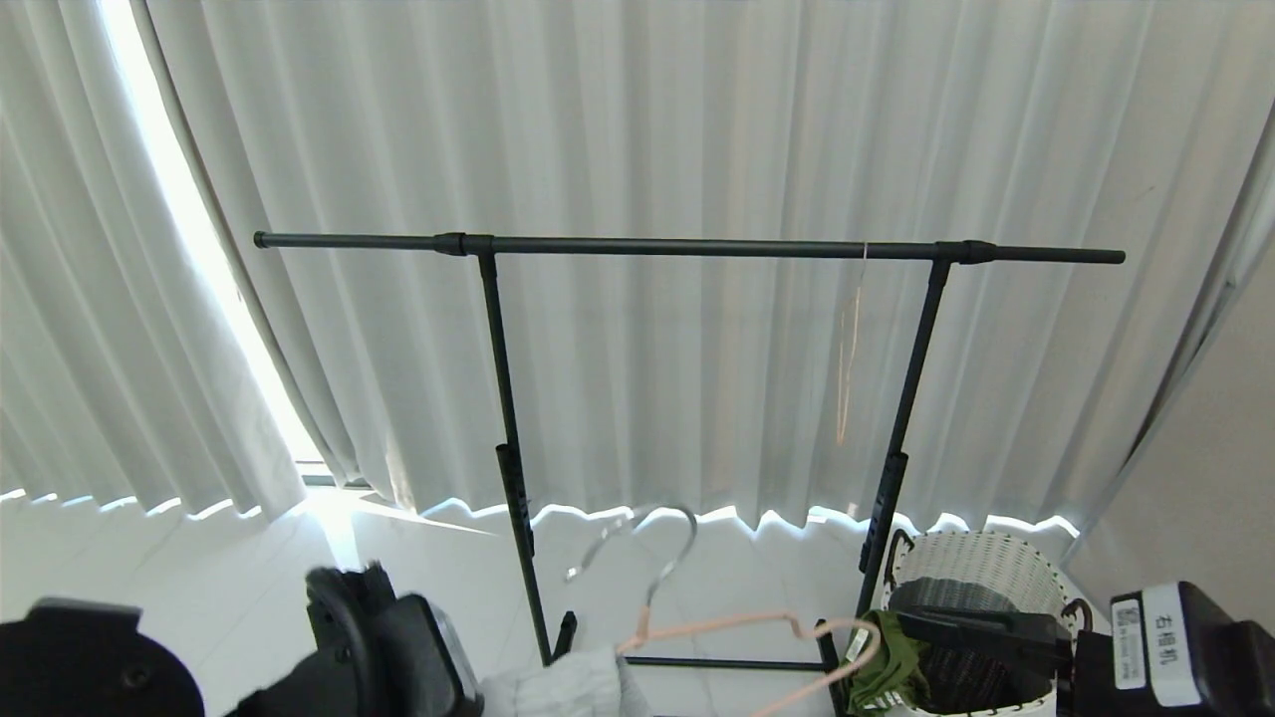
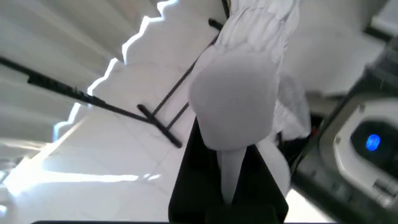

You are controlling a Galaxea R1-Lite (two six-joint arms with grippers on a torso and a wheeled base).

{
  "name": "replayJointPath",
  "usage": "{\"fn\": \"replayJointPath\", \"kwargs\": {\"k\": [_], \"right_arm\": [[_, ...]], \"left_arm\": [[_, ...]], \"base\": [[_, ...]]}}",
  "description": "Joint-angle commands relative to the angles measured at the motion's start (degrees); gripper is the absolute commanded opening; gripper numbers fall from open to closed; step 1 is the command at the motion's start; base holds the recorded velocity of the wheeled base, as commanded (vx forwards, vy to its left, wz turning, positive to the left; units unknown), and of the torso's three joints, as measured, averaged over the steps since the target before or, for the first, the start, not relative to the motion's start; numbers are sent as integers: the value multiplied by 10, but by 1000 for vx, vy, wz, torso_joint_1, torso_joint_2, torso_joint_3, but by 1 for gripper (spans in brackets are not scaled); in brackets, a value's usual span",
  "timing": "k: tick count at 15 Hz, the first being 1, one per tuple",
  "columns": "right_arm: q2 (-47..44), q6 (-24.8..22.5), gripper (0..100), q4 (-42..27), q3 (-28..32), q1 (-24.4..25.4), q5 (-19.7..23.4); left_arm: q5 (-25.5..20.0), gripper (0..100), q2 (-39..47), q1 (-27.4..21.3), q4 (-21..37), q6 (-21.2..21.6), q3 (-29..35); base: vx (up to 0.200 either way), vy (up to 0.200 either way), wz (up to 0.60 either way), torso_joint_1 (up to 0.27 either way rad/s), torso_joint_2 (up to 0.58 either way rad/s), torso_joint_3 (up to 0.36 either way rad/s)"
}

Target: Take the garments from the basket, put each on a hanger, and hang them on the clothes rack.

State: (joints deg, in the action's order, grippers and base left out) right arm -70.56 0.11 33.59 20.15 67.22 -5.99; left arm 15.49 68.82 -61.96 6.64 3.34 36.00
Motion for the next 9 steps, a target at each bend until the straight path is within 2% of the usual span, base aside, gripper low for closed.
{"fn": "replayJointPath", "kwargs": {"k": [1,2,5,9], "right_arm": [[-18,3,100,1,1,-2,0],[-34,27,100,1,5,-3,0],[-86,101,100,1,32,-13,-16],[-163,153,100,2,59,-46,-39]], "left_arm": [[2,0,0,15,-17,-24,17],[2,0,0,16,-51,-55,33],[2,0,-1,16,-95,-58,57],[2,0,3,16,-96,-55,86]], "base": [[0,0,0,0,0,0],[0,0,0,0,0,0],[0,0,0,0,0,0],[0,0,0,0,0,0]]}}
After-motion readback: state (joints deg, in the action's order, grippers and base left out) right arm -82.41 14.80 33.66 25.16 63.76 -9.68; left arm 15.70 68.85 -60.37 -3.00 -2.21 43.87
